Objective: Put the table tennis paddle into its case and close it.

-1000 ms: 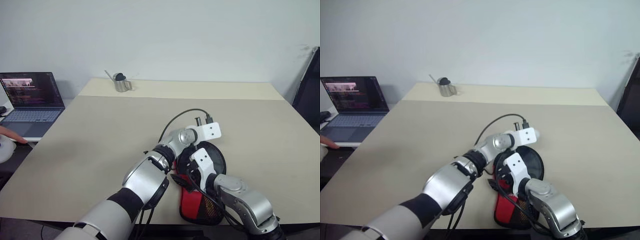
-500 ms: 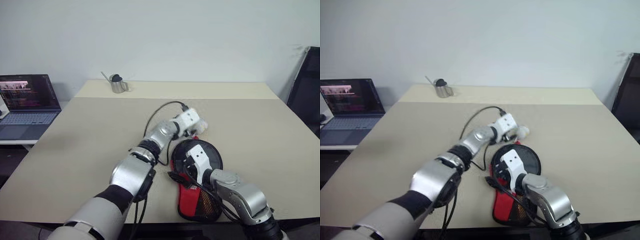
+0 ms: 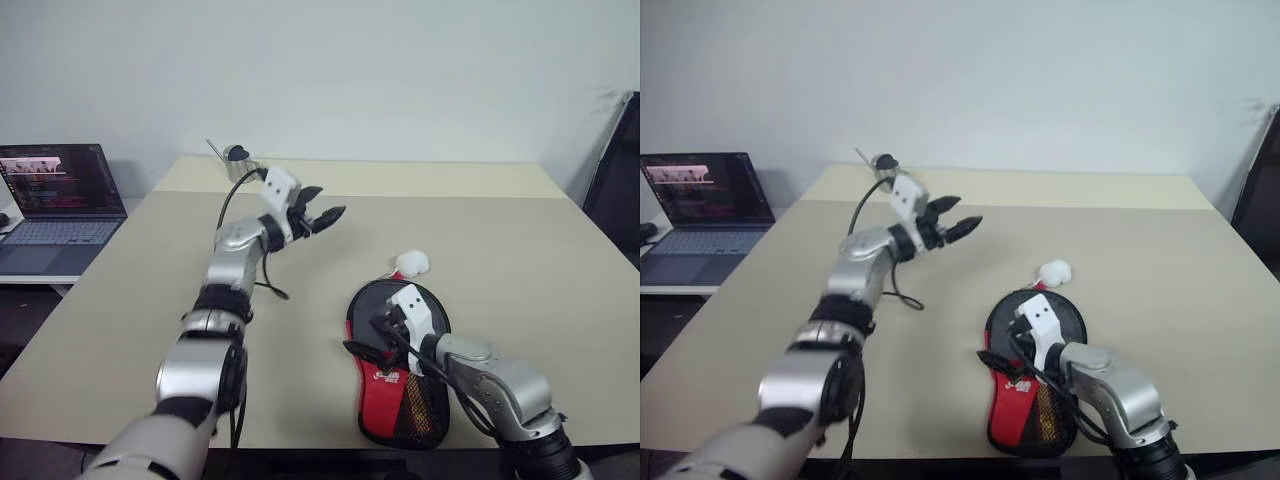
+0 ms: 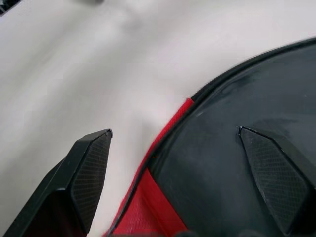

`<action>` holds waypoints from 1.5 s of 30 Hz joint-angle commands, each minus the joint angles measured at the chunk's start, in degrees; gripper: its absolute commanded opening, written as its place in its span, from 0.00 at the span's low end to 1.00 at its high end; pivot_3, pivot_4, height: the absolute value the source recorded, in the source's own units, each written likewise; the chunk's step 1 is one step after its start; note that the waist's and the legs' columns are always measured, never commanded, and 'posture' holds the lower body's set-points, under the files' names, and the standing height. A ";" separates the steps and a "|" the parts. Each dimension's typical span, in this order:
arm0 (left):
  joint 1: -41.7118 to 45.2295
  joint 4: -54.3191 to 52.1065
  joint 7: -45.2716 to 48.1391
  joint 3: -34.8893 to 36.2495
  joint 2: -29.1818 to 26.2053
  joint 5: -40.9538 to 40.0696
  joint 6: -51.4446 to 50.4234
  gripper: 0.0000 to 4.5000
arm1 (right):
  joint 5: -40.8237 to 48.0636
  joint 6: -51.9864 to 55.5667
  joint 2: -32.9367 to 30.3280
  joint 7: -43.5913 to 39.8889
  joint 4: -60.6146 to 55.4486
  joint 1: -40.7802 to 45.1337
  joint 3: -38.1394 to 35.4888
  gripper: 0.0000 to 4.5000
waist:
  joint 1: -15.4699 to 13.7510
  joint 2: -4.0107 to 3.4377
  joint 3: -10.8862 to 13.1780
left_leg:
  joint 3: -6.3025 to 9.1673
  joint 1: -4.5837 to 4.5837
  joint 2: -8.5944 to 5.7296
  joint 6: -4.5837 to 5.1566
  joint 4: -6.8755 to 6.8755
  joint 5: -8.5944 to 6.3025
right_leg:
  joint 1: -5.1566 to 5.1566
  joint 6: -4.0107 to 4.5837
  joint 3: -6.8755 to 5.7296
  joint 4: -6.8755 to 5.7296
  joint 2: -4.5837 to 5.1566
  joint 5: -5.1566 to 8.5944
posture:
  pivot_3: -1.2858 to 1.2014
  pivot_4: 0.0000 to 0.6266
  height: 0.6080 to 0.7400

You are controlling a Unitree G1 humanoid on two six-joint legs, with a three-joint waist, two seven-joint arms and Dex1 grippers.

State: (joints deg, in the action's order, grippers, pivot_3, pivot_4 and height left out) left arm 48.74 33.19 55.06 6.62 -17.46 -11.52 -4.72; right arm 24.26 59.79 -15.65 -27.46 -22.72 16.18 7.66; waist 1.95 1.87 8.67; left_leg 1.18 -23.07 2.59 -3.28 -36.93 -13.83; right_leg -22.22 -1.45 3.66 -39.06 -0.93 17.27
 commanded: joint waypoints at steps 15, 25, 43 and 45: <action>-17.69 -35.52 -1.89 -14.60 -2.48 -3.60 -17.58 0.81 | 10.11 -7.20 -22.55 -15.33 -0.73 10.57 -15.91 1.00 | -0.16 -0.38 0.45 | -0.07 0.07 -0.17 0.04 0.00 -0.01 | 0.12 0.00 0.08 0.05 -0.01 0.01 | 0.52 0.24 1.00; -13.89 -19.21 -0.68 -23.24 3.50 3.20 -7.86 0.81 | 9.21 -12.41 -28.85 -21.86 3.45 9.02 -15.22 1.00 | -0.24 -0.45 0.57 | -0.16 0.05 -0.19 0.04 0.00 -0.01 | 0.07 0.00 0.10 0.07 -0.02 0.01 | 0.52 0.24 1.00; -12.86 -19.04 5.72 -26.84 6.50 3.46 -6.57 1.00 | 9.17 -12.82 -28.46 -20.76 3.89 8.04 -15.32 1.00 | -0.19 -0.48 0.59 | -0.23 0.05 -0.19 0.04 0.01 -0.02 | 0.05 0.00 0.09 0.07 -0.02 0.01 | 0.52 0.24 1.00; -13.07 -19.06 6.10 -27.61 6.40 4.38 -6.18 1.00 | 9.13 -12.80 -28.29 -20.56 3.95 8.11 -15.26 1.00 | -0.23 -0.48 0.59 | -0.23 0.05 -0.19 0.04 0.00 -0.02 | 0.06 0.00 0.09 0.06 -0.02 0.01 | 0.52 0.24 1.00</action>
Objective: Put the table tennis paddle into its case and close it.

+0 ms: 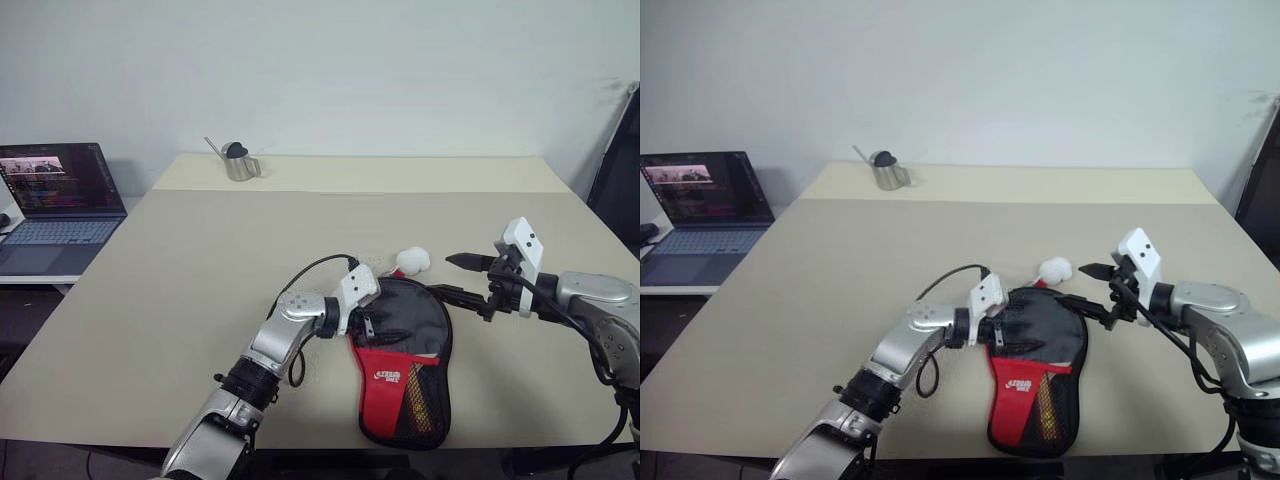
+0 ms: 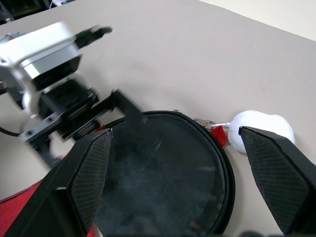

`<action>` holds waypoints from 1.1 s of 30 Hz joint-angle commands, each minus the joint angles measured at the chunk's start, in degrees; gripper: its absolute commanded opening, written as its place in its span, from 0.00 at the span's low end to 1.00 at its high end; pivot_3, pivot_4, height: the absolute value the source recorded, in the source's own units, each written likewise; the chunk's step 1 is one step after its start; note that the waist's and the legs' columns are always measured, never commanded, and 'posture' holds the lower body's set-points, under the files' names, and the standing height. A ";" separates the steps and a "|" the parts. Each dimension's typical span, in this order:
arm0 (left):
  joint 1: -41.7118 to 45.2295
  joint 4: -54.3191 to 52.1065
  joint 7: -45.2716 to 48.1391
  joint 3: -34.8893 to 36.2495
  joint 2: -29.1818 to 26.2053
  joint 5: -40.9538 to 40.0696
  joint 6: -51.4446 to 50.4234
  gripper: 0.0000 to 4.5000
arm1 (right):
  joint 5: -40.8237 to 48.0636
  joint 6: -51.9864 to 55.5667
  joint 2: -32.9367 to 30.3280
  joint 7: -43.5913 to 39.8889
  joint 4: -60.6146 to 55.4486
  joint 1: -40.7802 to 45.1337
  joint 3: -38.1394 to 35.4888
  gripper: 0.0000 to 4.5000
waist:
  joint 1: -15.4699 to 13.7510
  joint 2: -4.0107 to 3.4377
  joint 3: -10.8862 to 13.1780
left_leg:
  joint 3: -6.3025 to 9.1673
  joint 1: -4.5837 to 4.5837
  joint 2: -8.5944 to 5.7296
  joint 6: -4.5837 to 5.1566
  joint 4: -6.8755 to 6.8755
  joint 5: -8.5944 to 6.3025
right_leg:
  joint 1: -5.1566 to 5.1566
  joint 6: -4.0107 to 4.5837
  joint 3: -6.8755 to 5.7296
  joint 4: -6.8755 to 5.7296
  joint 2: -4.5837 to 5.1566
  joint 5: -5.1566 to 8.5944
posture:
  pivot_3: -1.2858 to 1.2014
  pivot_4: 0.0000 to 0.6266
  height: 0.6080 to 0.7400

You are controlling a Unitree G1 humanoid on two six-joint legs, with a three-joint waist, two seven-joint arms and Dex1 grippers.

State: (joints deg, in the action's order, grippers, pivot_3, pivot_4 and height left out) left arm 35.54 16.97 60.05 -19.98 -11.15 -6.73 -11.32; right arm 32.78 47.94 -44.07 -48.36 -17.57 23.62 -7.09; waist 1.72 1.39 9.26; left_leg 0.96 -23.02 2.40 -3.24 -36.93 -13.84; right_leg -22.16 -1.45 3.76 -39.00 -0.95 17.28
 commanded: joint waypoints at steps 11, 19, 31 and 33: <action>0.67 9.48 1.92 -3.40 1.70 3.27 4.41 1.00 | -2.24 -2.79 3.99 2.93 9.27 10.21 1.71 1.00 | 0.08 -0.04 -0.01 | -0.06 0.09 -0.03 0.01 -0.03 0.00 | 0.06 -0.01 -0.02 -0.04 0.00 -0.01 | 0.52 0.24 1.00; 0.41 9.65 1.72 -3.09 2.14 3.63 5.47 1.00 | -11.26 -10.20 11.54 3.87 35.16 24.06 8.08 1.00 | -0.03 -0.10 -0.05 | -0.08 0.15 -0.02 0.02 -0.02 0.01 | 0.10 0.00 -0.01 -0.06 0.01 -0.02 | 0.52 0.24 1.00; -1.21 6.92 1.42 -2.86 1.21 3.88 4.30 1.00 | -22.43 -28.26 22.57 5.09 70.63 36.91 10.77 1.00 | 0.13 -0.16 -0.04 | -0.16 0.10 0.05 0.01 0.01 0.00 | 0.00 0.02 0.04 -0.06 0.01 -0.02 | 0.52 0.24 1.00; -1.23 6.86 1.38 -2.83 1.11 3.90 4.26 1.00 | -23.69 -30.76 23.18 6.05 74.41 38.03 10.52 1.00 | 0.15 -0.16 -0.04 | -0.17 0.10 0.05 0.01 0.01 0.00 | 0.00 0.02 0.06 -0.06 0.02 -0.03 | 0.52 0.24 1.00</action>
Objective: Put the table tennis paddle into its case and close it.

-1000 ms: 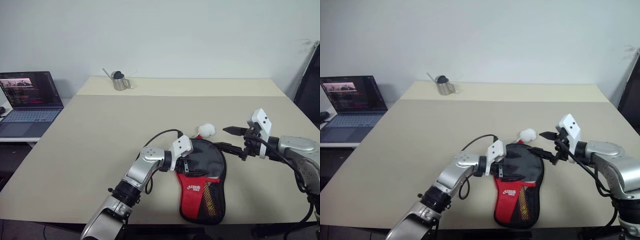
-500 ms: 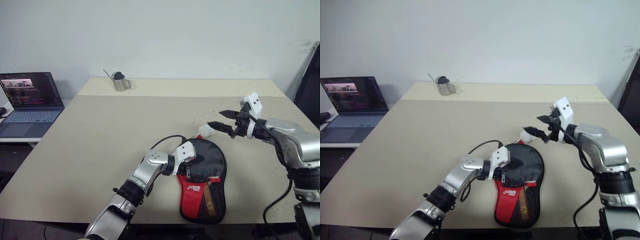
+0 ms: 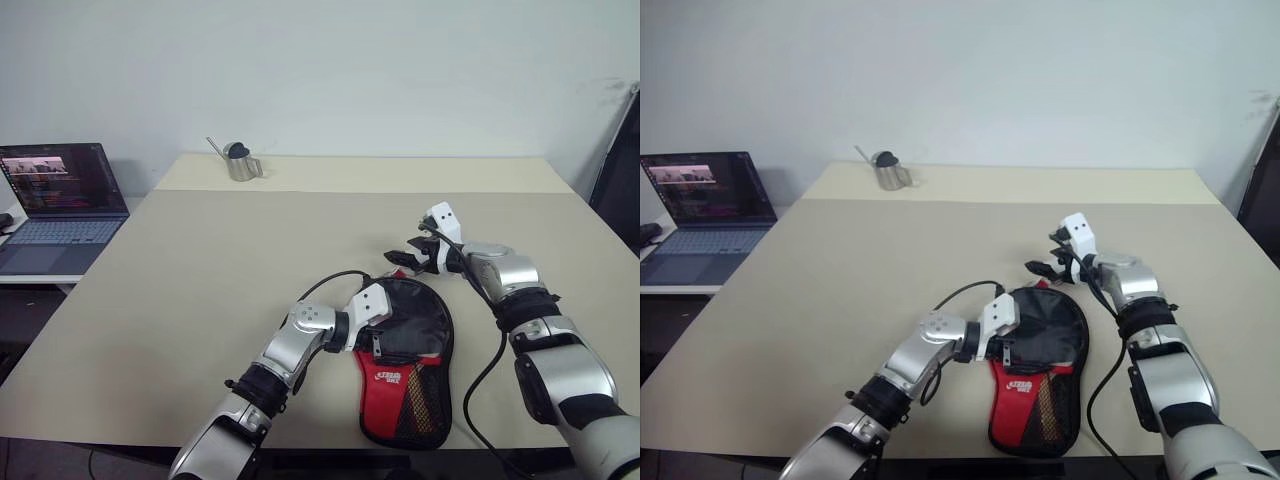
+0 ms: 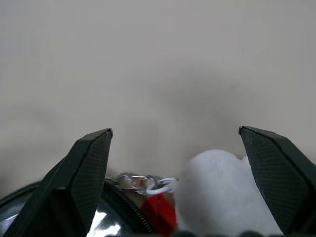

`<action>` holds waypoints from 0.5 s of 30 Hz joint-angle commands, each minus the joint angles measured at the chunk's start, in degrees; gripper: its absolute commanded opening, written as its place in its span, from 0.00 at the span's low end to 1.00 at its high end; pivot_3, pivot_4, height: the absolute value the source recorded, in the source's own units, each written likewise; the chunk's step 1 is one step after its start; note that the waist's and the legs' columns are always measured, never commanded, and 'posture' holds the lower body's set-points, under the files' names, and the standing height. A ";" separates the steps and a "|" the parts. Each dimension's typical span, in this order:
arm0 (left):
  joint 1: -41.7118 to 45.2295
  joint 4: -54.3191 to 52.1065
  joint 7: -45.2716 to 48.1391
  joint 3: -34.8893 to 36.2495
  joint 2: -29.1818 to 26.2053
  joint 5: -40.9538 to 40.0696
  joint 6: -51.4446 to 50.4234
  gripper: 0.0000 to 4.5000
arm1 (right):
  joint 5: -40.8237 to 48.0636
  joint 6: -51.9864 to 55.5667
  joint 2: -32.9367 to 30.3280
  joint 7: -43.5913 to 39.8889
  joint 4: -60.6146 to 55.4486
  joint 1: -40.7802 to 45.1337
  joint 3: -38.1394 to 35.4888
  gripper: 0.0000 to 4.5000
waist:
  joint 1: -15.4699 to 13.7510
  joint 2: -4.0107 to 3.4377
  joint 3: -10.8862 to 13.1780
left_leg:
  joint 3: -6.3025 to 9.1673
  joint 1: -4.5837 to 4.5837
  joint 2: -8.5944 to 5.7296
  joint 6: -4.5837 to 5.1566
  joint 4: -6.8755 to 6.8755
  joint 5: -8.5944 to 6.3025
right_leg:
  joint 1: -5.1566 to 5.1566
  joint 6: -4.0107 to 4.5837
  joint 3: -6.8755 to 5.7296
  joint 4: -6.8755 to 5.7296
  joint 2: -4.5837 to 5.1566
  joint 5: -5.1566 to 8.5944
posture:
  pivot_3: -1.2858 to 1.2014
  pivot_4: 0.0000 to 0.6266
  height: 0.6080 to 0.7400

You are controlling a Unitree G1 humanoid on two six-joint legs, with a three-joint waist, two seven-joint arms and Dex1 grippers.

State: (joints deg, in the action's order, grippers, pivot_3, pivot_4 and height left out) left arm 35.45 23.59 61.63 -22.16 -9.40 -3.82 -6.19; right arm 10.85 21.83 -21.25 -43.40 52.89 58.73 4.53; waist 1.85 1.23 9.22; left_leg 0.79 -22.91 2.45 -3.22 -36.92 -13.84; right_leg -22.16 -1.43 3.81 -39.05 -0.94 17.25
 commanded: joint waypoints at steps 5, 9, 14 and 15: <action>-1.20 0.09 -0.30 -0.76 -0.66 1.00 -0.99 1.00 | -4.83 -9.77 0.53 4.15 10.75 4.49 -1.66 1.00 | 0.05 -0.02 -0.01 | -0.01 0.02 0.01 0.00 0.00 0.00 | 0.00 0.00 0.10 -0.02 0.00 0.00 | 0.52 0.24 1.00; -1.29 -0.08 -0.31 -0.99 -0.49 1.00 -1.14 1.00 | -6.39 -11.45 0.34 6.53 14.00 4.94 -2.47 1.00 | 0.06 -0.03 -0.01 | -0.02 0.02 0.01 0.00 0.00 0.00 | 0.00 0.00 0.16 -0.02 0.00 0.00 | 0.52 0.24 1.00; -1.28 0.05 -0.36 -1.20 -0.29 1.11 -1.21 1.00 | -7.23 -11.45 0.80 7.20 15.39 5.01 -2.90 1.00 | 0.08 -0.05 -0.02 | -0.02 0.02 0.01 0.00 0.00 0.00 | 0.00 0.00 0.18 -0.03 0.00 0.00 | 0.52 0.24 1.00; -1.22 0.26 -0.40 -1.21 -0.23 1.15 -1.23 1.00 | -7.36 -11.26 0.91 7.44 15.46 5.02 -3.04 0.96 | 0.07 -0.05 -0.02 | -0.01 0.02 0.01 0.00 0.00 0.00 | 0.00 0.00 0.18 -0.03 0.00 0.00 | 0.52 0.24 1.00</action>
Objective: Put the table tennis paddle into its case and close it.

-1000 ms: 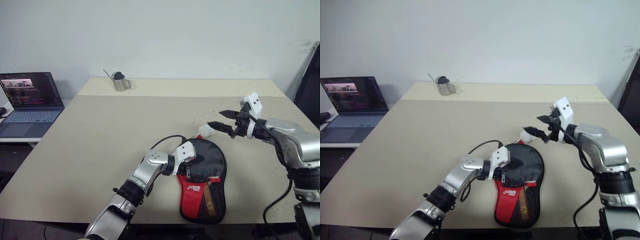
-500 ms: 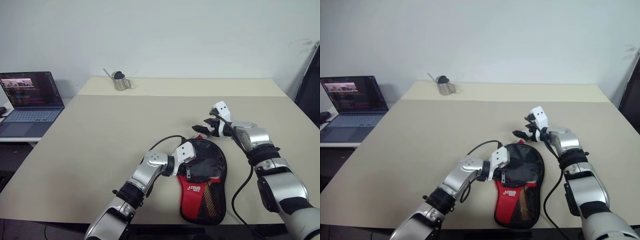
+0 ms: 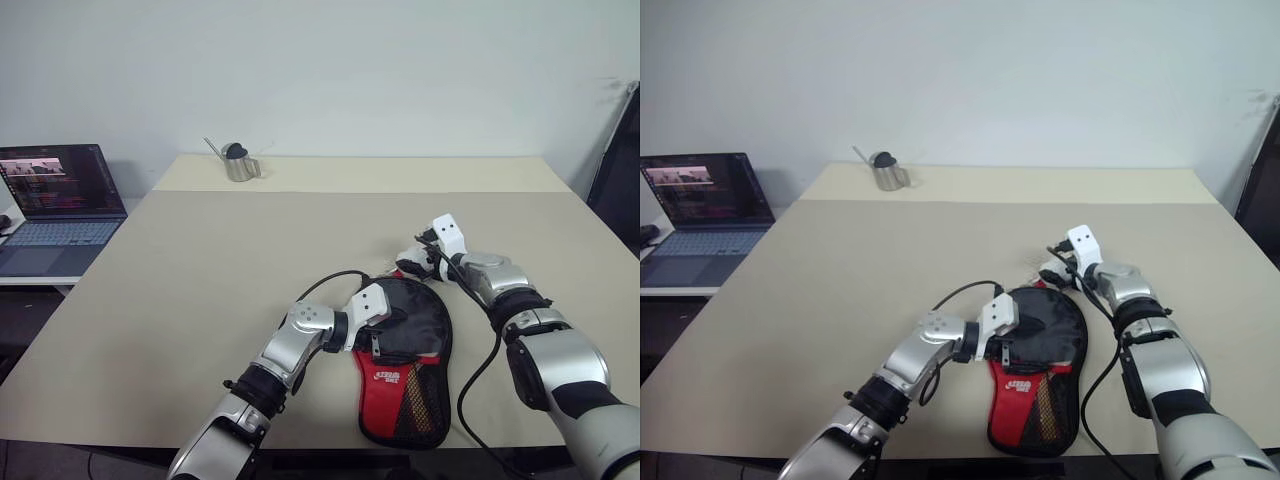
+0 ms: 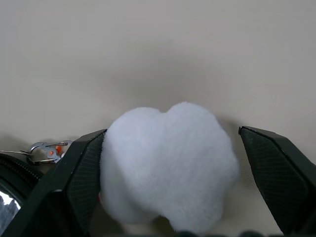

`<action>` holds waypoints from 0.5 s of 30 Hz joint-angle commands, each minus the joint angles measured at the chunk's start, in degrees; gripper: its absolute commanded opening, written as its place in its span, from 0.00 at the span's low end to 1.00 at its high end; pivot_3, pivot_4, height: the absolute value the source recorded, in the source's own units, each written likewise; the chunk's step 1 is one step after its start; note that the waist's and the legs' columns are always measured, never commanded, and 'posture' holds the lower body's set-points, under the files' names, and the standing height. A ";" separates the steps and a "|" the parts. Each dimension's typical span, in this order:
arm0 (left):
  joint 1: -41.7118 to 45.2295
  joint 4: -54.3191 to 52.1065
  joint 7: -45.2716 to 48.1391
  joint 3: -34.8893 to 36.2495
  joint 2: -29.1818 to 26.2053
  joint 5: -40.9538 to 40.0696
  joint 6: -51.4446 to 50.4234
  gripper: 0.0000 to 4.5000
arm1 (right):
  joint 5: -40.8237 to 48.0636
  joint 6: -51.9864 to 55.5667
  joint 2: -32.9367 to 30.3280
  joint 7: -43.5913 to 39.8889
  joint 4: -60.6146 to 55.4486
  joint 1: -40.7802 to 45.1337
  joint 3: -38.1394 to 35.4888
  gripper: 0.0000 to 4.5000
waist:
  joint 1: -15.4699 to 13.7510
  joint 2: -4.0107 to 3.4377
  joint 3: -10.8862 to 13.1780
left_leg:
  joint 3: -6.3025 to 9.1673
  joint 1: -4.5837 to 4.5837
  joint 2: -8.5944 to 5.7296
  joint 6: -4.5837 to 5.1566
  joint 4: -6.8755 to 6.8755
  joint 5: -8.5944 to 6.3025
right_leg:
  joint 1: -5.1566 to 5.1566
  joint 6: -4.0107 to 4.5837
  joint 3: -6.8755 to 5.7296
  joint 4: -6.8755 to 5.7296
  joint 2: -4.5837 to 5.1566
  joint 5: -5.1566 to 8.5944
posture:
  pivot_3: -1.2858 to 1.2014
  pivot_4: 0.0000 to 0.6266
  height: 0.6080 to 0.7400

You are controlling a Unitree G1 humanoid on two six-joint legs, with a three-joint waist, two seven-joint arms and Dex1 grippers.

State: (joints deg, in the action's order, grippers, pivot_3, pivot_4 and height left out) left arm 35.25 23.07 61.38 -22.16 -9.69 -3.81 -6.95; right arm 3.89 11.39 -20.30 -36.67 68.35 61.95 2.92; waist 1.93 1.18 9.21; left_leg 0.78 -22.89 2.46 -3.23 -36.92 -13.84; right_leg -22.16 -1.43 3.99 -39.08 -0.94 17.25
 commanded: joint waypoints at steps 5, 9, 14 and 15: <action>-0.30 4.67 -0.96 -1.00 0.81 1.65 -0.20 1.00 | -1.03 -0.30 0.83 0.75 -0.38 1.45 -1.86 0.64 | -0.02 -0.03 -0.02 | 0.00 0.00 -0.01 0.00 -0.01 0.00 | 0.01 0.00 0.01 0.00 0.01 0.00 | 0.52 0.24 1.00; 0.40 10.03 -1.65 -1.19 1.83 2.36 0.31 1.00 | -1.71 -0.19 1.16 0.64 -1.01 0.93 -1.48 0.34 | -0.08 -0.13 -0.09 | 0.03 0.11 -0.05 0.00 -0.05 0.00 | 0.16 -0.01 -0.01 0.00 0.03 0.00 | 0.52 0.24 1.00; 0.81 15.26 -0.84 -2.68 2.02 4.01 1.59 1.00 | -2.18 0.66 0.24 0.24 -2.59 0.55 -1.64 0.13 | -0.11 -0.19 -0.13 | 0.07 0.81 -0.15 0.01 -0.04 0.00 | 0.86 -0.07 -0.03 0.06 0.07 -0.01 | 0.52 0.24 1.00; 0.85 15.94 -0.68 -2.81 2.01 4.21 1.85 1.00 | -2.21 1.06 -0.28 -0.14 -3.27 0.36 -1.77 0.11 | -0.10 -0.19 -0.13 | 0.05 0.90 -0.16 0.01 -0.04 -0.01 | 0.94 -0.09 -0.04 0.06 0.07 -0.02 | 0.52 0.24 1.00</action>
State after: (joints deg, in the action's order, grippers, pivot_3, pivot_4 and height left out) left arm 38.58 32.82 60.82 -22.13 -7.30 -3.32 -3.89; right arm 1.62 12.16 -19.10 -36.41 67.93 61.85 1.85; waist 1.83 0.99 9.08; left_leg 0.83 -21.95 2.29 -3.21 -36.95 -13.84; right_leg -21.18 -1.55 3.95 -39.02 -0.87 17.22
